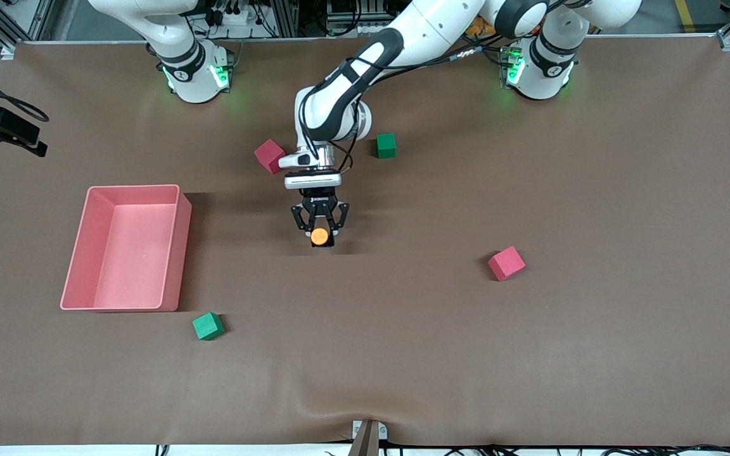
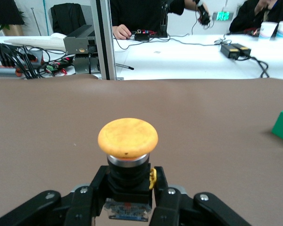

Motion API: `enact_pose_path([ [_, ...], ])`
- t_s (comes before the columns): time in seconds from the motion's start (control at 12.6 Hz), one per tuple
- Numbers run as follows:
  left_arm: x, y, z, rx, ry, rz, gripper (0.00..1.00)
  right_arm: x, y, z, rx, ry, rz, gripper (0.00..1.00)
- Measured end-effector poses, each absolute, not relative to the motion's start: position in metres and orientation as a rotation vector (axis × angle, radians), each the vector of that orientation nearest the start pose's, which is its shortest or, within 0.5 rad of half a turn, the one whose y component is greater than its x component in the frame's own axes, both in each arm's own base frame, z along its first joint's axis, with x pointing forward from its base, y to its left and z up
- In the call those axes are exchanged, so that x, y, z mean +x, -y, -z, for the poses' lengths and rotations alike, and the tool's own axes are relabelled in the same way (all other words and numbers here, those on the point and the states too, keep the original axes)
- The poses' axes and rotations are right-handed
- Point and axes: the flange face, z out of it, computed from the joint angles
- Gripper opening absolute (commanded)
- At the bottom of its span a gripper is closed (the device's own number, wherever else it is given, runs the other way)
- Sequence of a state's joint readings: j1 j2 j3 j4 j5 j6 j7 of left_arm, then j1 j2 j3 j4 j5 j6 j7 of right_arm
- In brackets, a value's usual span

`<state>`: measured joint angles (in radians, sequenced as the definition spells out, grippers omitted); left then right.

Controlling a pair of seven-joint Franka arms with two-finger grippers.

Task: Place and upright button with both arms
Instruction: 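Lower the upright button onto the table with the left gripper, then open the left gripper and lift it off the button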

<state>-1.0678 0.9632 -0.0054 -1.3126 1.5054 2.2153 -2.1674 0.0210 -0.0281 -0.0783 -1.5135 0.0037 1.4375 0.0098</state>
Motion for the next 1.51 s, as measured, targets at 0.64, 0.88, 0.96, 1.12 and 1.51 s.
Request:
enact_pose_path([
  [0.64, 0.367, 0.622, -0.087, -2.587, 0.030, 1.780, 0.00, 0.529, 0.045, -0.655, -3.118, -0.148, -0.075, 1.00],
  [0.88, 0.364, 0.621, -0.083, -2.592, 0.037, 1.778, 0.46, 0.529, 0.046, -0.655, -3.110, -0.151, -0.075, 1.00],
  [0.96, 0.362, 0.621, -0.082, -2.600, 0.056, 1.781, 0.99, 0.529, 0.046, -0.655, -3.109, -0.151, -0.075, 1.00],
  [1.12, 0.359, 0.620, -0.079, -2.612, 0.079, 1.782, 1.00, 0.530, 0.045, -0.655, -3.108, -0.148, -0.068, 1.00],
  [1.51, 0.328, 0.629, -0.075, -2.644, 0.153, 1.721, 1.00, 0.531, 0.041, -0.656, -3.108, -0.139, -0.058, 1.00],
])
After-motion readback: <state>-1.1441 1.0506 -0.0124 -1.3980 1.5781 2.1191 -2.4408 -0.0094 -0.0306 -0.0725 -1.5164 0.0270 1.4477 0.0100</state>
